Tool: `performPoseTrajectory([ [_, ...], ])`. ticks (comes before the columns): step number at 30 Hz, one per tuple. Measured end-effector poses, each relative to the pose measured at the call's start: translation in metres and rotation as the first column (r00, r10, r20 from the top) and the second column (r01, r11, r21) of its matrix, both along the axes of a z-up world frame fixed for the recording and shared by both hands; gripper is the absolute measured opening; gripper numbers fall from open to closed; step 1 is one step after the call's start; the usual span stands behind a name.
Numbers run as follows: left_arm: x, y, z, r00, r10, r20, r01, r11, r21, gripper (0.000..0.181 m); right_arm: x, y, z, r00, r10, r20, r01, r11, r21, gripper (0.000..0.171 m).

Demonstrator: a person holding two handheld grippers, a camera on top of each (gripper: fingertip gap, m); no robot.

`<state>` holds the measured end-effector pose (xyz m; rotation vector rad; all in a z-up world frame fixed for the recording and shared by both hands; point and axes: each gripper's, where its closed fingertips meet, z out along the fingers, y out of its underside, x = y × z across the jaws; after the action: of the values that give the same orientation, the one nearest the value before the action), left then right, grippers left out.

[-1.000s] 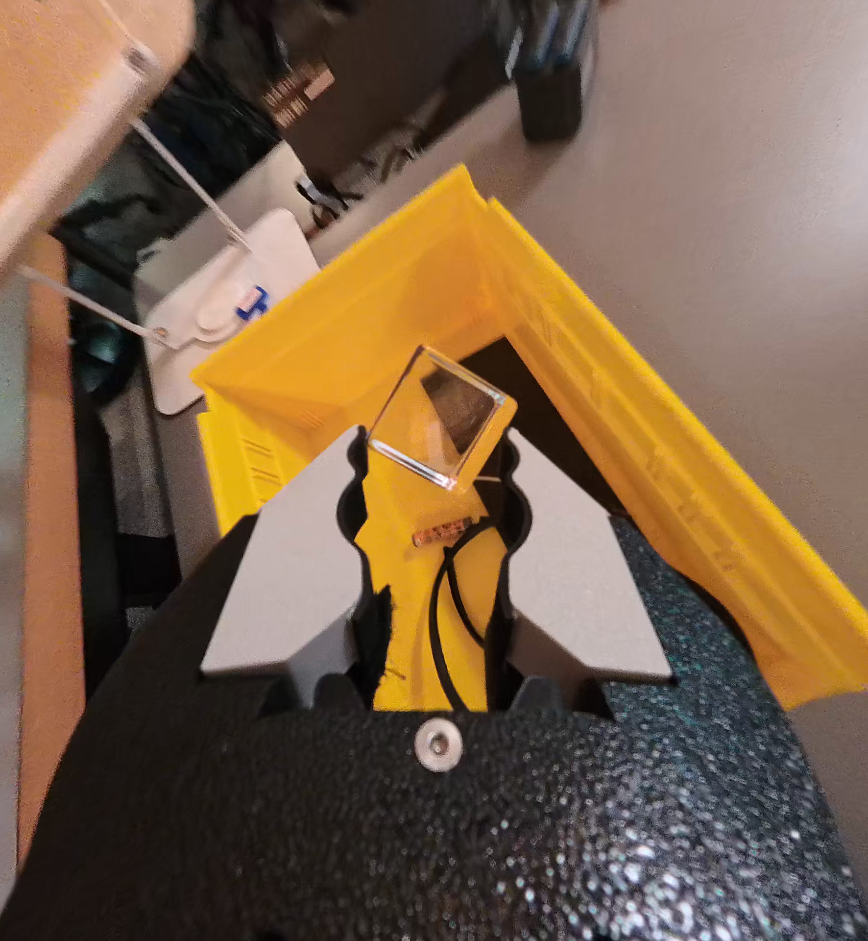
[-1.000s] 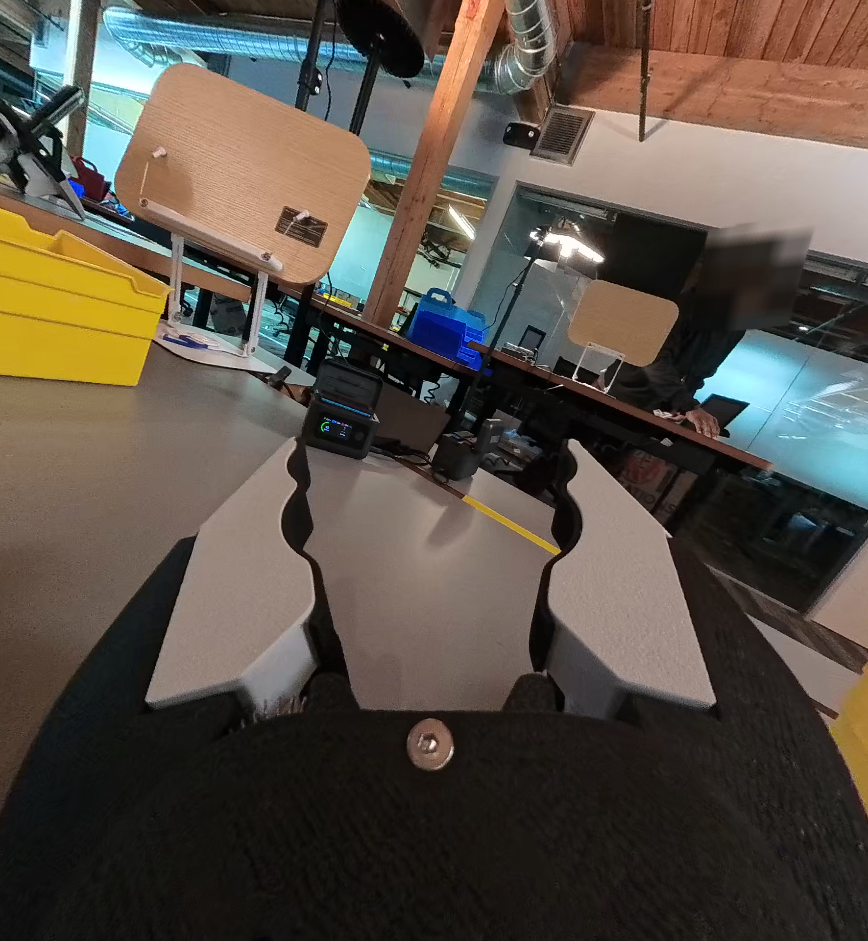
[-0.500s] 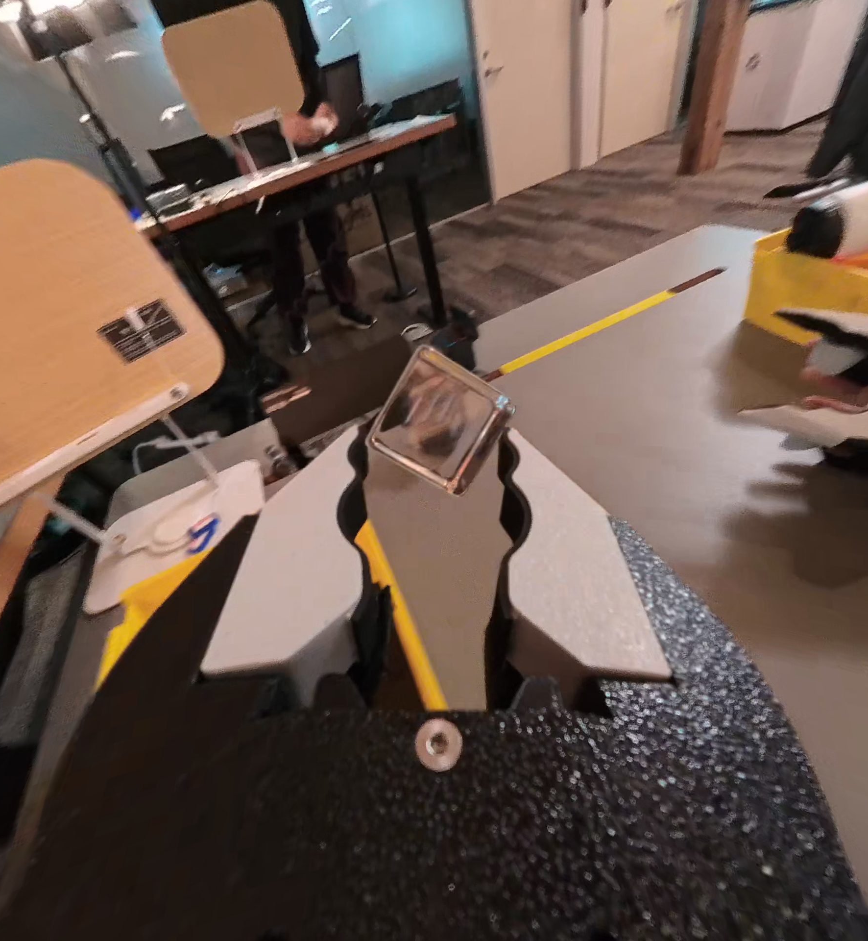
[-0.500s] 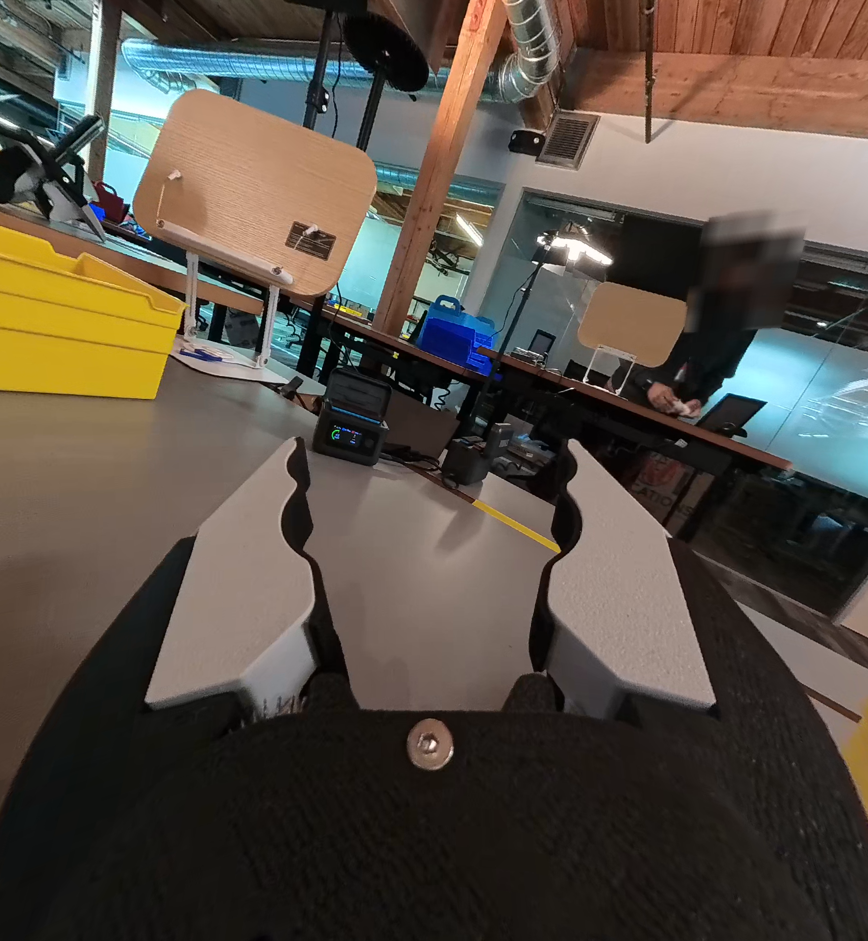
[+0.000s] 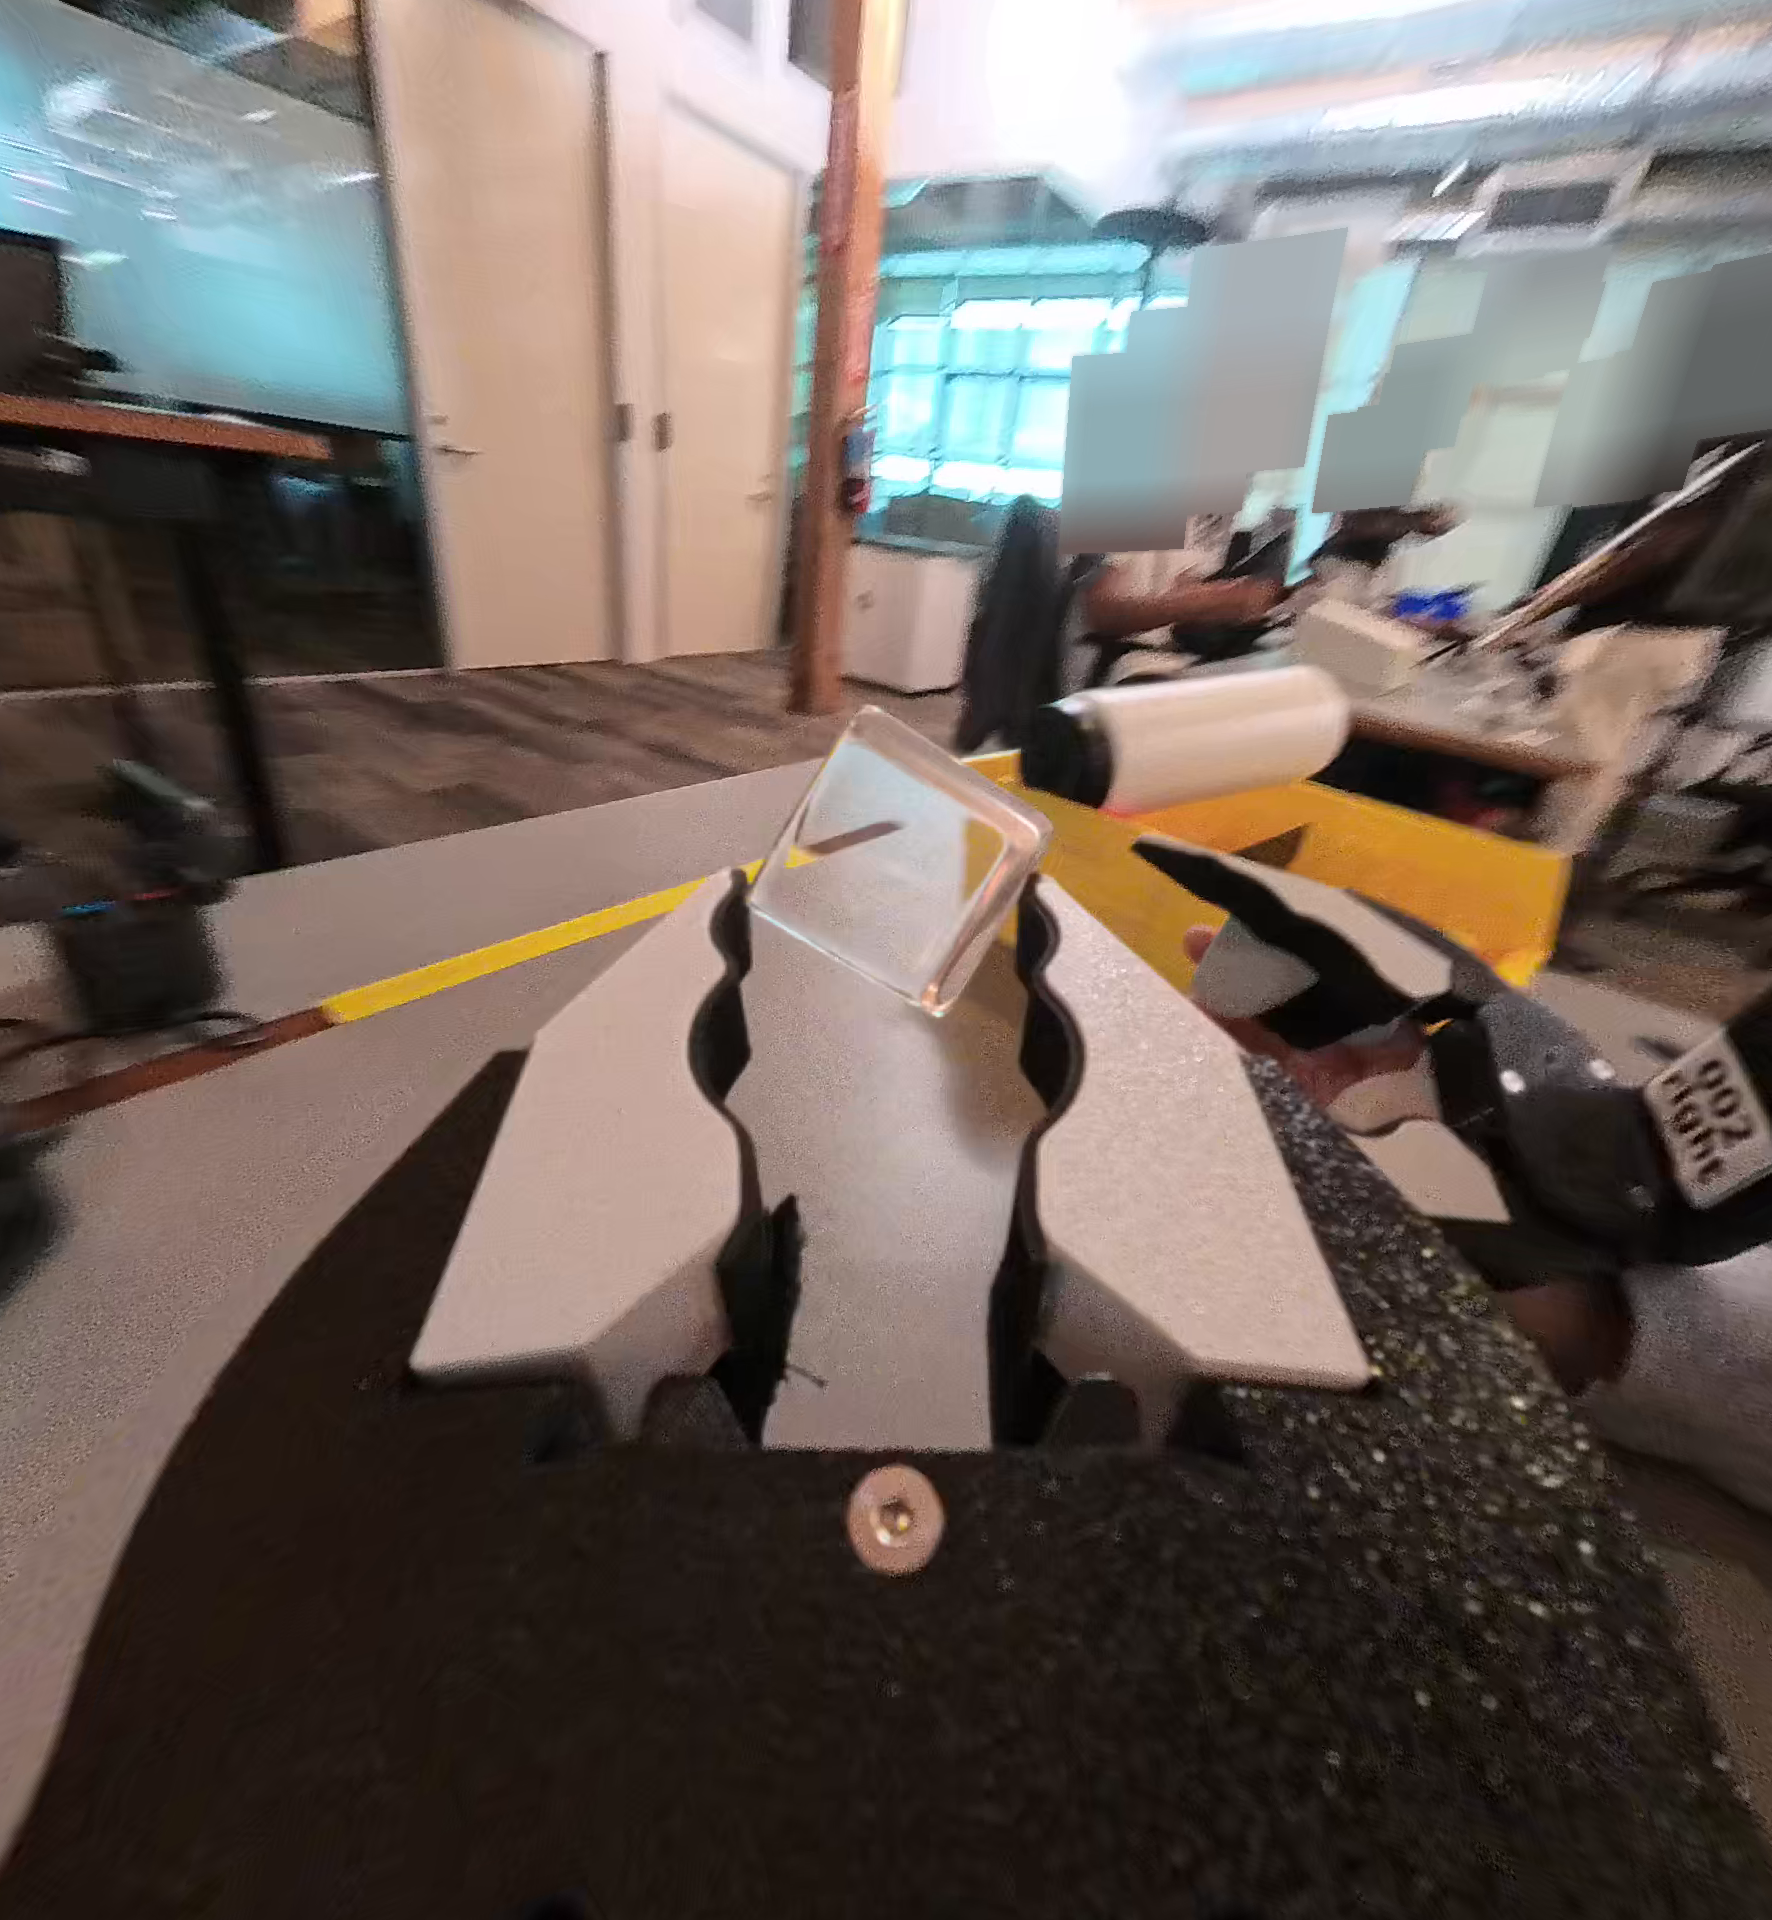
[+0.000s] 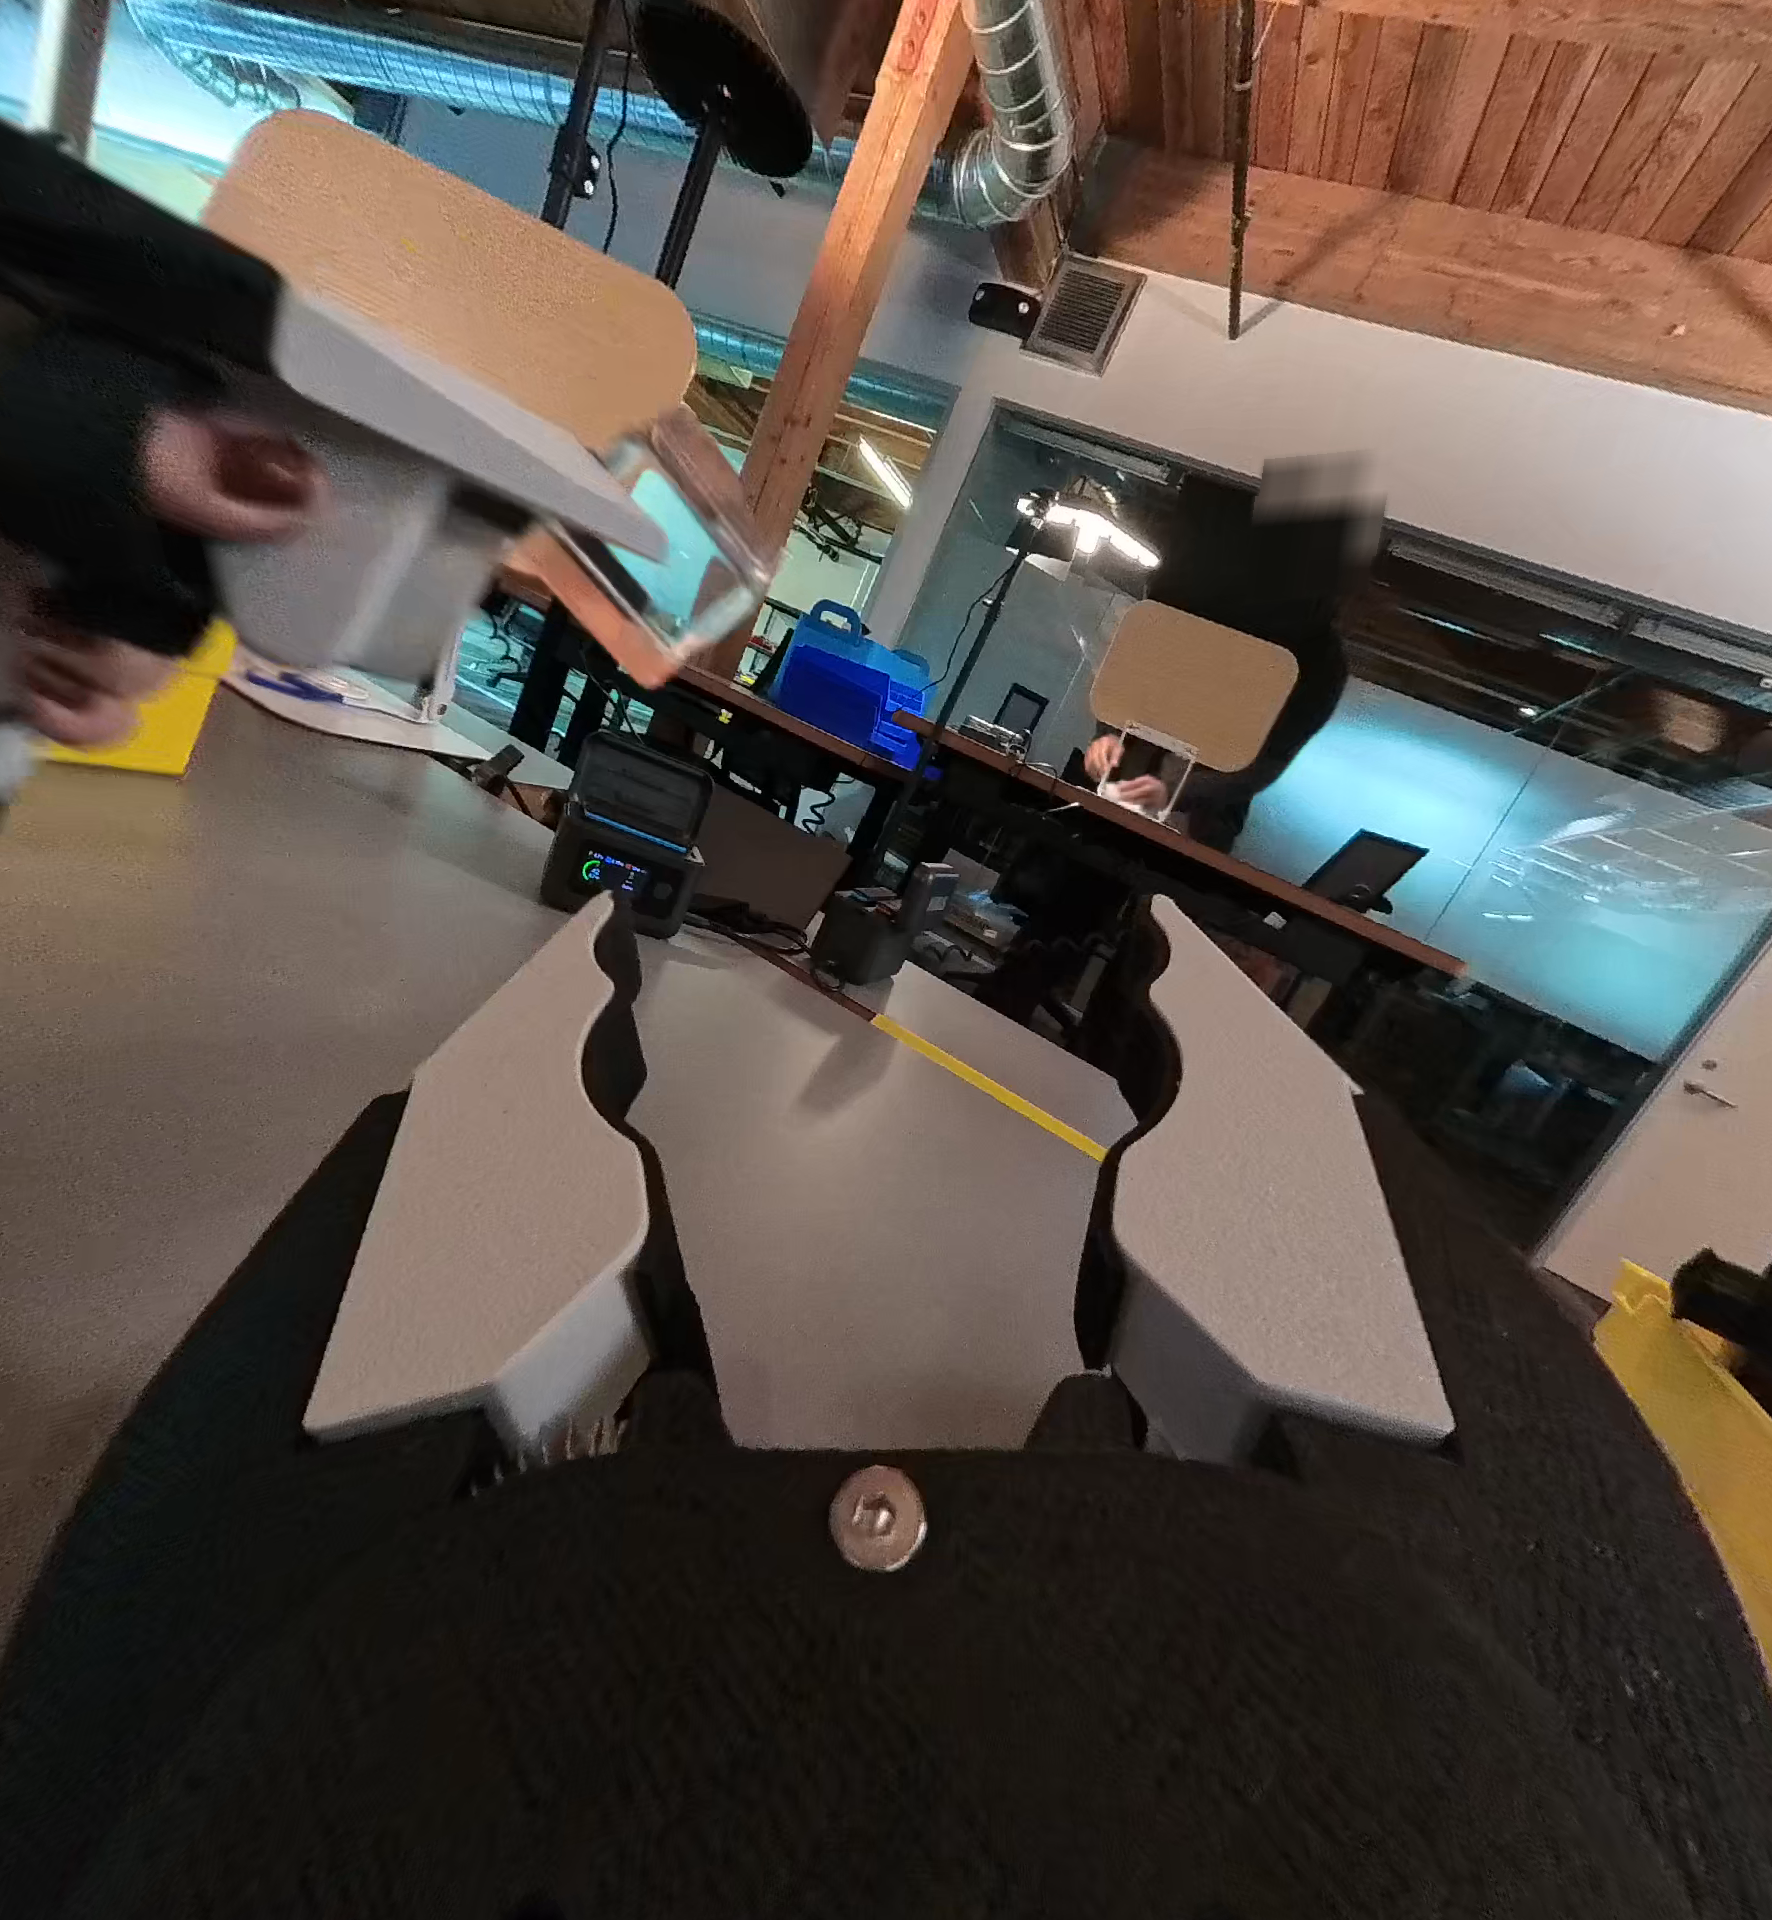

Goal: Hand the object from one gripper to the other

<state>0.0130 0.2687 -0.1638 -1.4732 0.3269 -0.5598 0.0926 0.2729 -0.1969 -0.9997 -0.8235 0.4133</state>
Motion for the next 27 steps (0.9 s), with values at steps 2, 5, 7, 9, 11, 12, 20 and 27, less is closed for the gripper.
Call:
performPoseTrajectory([
  [2,0.004,0.011,-0.007,0.992,-0.08,0.095,0.08,0.997,0.006,0.049,-0.002,-0.001,0.0,1.0,0.0,0.01,0.0,1.0,0.009,0.093],
  [5,0.013,0.013,-0.023,0.979,-0.156,0.135,0.154,0.988,0.021,0.049,-0.005,-0.002,-0.003,0.999,-0.006,0.04,0.005,1.0,0.022,0.093],
  [7,0.02,0.01,-0.035,0.97,-0.197,0.139,0.2,0.98,-0.002,0.049,-0.007,-0.002,-0.005,0.998,-0.012,0.057,0.01,0.999,0.033,0.092],
  [9,0.023,0.009,-0.041,0.97,-0.202,0.131,0.205,0.979,-0.004,0.049,-0.007,0.0,-0.006,0.997,-0.029,0.067,0.027,0.999,0.036,0.091],
  [11,0.025,0.009,-0.041,0.967,-0.207,0.15,0.209,0.978,0.002,0.049,-0.006,0.004,-0.007,0.996,-0.051,0.068,0.049,0.998,0.029,0.09],
  [12,0.027,0.009,-0.042,0.963,-0.22,0.158,0.223,0.975,0.0,0.049,-0.004,0.006,-0.007,0.996,-0.061,0.064,0.06,0.998,0.025,0.09],
  [20,0.019,0.004,-0.041,0.942,-0.238,0.238,0.246,0.969,-0.007,0.049,-0.008,0.005,-0.007,0.995,-0.063,0.079,0.059,0.997,0.049,0.089],
  [27,0.035,-0.004,-0.044,0.846,-0.397,0.355,0.446,0.893,-0.064,0.049,-0.021,-0.016,-0.004,0.993,0.073,0.093,-0.083,0.991,0.106,0.089],
])
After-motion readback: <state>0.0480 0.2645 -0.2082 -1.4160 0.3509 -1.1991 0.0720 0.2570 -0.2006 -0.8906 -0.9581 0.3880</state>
